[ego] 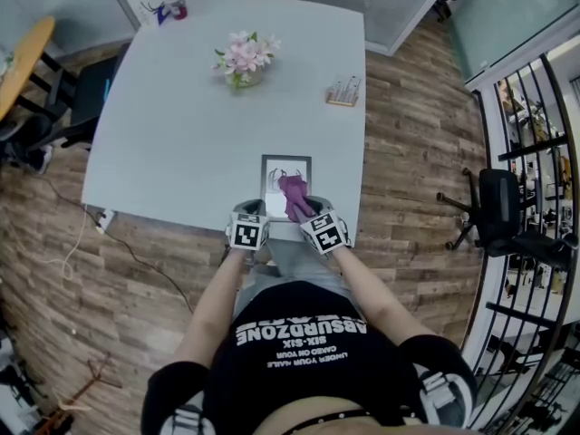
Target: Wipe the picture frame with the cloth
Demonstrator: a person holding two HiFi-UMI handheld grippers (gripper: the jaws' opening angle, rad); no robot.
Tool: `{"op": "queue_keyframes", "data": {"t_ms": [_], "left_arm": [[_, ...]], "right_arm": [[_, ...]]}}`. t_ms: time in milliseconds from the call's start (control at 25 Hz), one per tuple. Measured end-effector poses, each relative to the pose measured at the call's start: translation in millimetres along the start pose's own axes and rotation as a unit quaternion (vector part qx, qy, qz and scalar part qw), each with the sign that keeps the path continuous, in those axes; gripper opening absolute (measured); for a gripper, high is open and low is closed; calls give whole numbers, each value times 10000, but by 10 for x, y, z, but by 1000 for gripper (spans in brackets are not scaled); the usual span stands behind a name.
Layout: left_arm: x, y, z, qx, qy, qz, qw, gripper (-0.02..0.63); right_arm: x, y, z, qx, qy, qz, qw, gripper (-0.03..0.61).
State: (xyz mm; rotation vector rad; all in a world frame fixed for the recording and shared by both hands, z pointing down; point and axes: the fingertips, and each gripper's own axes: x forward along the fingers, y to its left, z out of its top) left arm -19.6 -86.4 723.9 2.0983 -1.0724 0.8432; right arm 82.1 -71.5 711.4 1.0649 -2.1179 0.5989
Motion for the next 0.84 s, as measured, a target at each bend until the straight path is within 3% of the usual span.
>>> {"op": "queue_keyframes", "data": {"t_ms": [840], "left_arm": [[-3, -7, 16, 133, 0, -17, 9999, 15]], "right_arm": [[23, -2, -5, -111, 149, -25, 9998, 115]]}}
